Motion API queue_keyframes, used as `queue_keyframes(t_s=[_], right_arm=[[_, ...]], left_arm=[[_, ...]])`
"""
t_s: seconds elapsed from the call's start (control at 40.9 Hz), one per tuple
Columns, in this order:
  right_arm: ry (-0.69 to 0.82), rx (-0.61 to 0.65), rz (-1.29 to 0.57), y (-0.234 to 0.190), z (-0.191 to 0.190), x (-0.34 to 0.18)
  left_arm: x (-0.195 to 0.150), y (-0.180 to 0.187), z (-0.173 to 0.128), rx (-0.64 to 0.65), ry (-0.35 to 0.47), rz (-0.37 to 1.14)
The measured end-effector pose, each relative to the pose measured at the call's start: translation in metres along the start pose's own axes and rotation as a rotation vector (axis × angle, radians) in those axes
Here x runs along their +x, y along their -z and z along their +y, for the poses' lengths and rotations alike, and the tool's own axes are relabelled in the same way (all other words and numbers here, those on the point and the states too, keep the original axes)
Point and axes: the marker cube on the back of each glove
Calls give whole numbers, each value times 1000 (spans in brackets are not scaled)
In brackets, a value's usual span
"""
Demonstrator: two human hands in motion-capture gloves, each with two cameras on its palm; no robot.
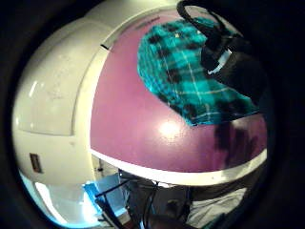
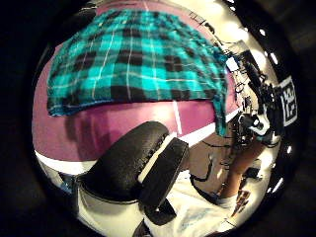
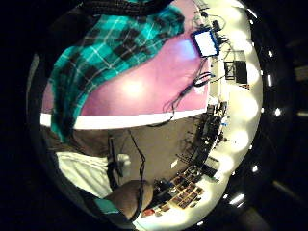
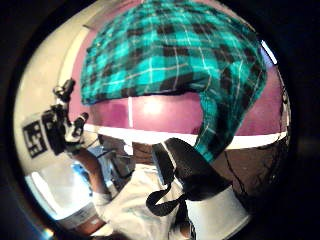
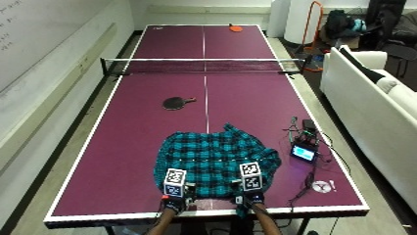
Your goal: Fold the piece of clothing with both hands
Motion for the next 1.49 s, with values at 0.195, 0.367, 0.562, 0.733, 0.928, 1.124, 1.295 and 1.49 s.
queue_keyframes(t_s=[0.195,0.367,0.562,0.733,0.928,1.124,1.295,1.49], right_arm=[[-17,-93,7,-51,-26,14],[34,-29,-122,-25,0,11],[22,221,25,-29,-7,22],[146,174,189,-26,-13,30],[262,3,19,53,18,47],[163,210,-60,134,-16,54],[30,365,49,160,-103,37],[13,356,202,172,-147,2]], left_arm=[[6,42,47,-209,-34,62],[3,32,48,-140,-35,43],[-9,-36,-16,311,-53,-147],[-10,1,12,249,-99,-137],[-15,69,44,37,-243,51],[-34,127,21,28,-173,94],[-46,128,-61,89,27,-81],[-36,132,-98,-54,87,-234]])
